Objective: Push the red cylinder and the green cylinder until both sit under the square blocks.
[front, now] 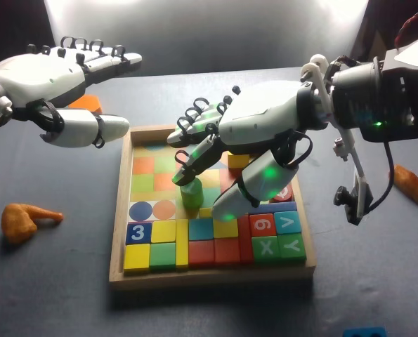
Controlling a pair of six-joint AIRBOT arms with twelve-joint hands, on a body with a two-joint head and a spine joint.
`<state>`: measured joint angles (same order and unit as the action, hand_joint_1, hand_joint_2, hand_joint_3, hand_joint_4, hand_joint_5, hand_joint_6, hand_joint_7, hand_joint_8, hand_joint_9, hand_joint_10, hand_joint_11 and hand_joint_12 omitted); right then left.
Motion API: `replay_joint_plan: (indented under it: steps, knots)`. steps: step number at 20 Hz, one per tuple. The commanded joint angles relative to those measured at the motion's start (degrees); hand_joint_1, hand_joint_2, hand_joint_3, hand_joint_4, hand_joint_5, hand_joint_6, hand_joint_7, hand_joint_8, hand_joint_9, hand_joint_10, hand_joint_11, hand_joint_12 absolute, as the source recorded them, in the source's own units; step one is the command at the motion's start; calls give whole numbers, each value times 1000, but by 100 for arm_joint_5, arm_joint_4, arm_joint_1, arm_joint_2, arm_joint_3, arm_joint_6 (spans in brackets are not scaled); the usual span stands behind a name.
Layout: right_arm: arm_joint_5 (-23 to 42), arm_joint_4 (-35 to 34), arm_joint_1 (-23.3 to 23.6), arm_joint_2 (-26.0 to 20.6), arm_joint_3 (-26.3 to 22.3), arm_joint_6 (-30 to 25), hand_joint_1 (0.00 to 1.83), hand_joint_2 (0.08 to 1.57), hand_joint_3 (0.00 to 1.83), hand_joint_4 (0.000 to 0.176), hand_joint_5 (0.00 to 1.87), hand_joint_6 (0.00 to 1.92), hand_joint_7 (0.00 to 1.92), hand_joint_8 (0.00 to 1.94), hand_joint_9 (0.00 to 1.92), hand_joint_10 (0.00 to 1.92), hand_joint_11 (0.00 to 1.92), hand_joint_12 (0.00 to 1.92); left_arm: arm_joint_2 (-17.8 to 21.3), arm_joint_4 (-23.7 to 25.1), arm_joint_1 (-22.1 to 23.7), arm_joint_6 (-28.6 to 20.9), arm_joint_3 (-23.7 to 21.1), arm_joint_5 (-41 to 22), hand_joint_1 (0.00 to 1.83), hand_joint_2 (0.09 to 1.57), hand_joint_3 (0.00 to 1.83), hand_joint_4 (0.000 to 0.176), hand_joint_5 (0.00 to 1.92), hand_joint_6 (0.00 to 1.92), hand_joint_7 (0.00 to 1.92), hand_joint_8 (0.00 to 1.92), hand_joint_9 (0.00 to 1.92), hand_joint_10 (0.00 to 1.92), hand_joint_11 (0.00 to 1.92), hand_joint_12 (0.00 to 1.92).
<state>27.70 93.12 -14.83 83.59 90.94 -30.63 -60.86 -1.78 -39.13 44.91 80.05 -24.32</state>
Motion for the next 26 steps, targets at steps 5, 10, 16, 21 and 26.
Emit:
replay_joint_plan:
  steps: [5, 10, 16, 21, 26]
  knots:
    - [-26, -290, -4, -9, 23, 64, 123, 1112, 6, 176, 393, 5, 0, 0, 0, 0, 0, 0, -39, -37, 74, -15, 51, -596, 463, 1275, 0, 135, 0, 0, 0, 0, 0, 0, 0, 0]
    - [-34, -195, -76, -20, 53, -38, 63, 1118, 4, 176, 386, 1, 0, 0, 0, 0, 0, 0, -35, -38, 72, -20, 56, -595, 153, 1307, 0, 175, 0, 0, 0, 0, 0, 0, 0, 0]
    - [-55, -58, -147, -72, 87, -215, 94, 1112, 0, 176, 411, 5, 0, 0, 0, 0, 0, 0, -30, -40, 64, -45, 60, -595, 0, 1142, 0, 171, 0, 0, 0, 0, 0, 0, 0, 0]
    - [-29, -51, -157, -80, 106, -259, 56, 1123, 4, 176, 399, 0, 0, 0, 0, 0, 0, 0, -23, -40, 57, -49, 59, -595, 0, 1129, 0, 174, 0, 0, 0, 0, 0, 0, 8, 4]
    - [126, -15, -164, -132, 104, -398, 95, 1121, 1, 176, 418, 3, 0, 0, 0, 0, 0, 0, 6, -44, 39, -59, 58, -596, 0, 1078, 0, 176, 0, 0, 0, 0, 0, 0, 5, 2]
